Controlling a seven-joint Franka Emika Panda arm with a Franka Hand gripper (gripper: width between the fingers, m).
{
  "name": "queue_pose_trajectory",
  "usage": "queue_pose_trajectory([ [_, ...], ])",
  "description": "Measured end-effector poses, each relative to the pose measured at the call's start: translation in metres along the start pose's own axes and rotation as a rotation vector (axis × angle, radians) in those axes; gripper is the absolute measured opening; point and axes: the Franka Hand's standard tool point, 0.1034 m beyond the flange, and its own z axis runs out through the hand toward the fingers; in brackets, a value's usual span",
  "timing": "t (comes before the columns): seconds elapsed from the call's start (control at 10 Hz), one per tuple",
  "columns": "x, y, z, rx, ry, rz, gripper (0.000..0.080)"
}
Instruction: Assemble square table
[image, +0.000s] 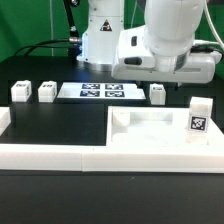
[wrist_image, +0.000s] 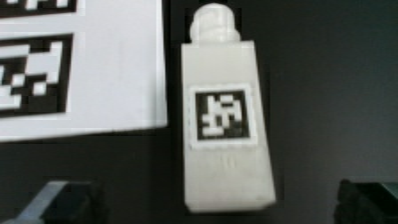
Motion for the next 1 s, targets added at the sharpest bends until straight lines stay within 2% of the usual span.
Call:
queue_pose_trajectory([
  [0.1, 0.000, -0.002, 0.006, 0.007, -0.073, 0.020, 0.0649],
  [0.2, -0.001, -0.010, 0.025, 0.033, -0.176, 0.043, 0.0649],
  [0.4, -0.002, -0.012, 0.037, 0.032, -0.220, 0.043, 0.0649],
  [0.5, -0.005, -0.010, 0.042, 0.042, -0.239, 0.049, 0.0649],
  [0.6, -0.005, -0.009, 0.044, 0.031, -0.237, 0.058, 0.0649],
  [0.8, -0.004, -0.008, 0.044, 0.036, -0.236, 0.062, 0.0649],
  [0.9, -0.004, -0.007, 0.043, 0.037, -0.237, 0.063, 0.0528],
  [1.0, -0.003, -0.007, 0.043, 0.037, -0.237, 0.064, 0.0528],
])
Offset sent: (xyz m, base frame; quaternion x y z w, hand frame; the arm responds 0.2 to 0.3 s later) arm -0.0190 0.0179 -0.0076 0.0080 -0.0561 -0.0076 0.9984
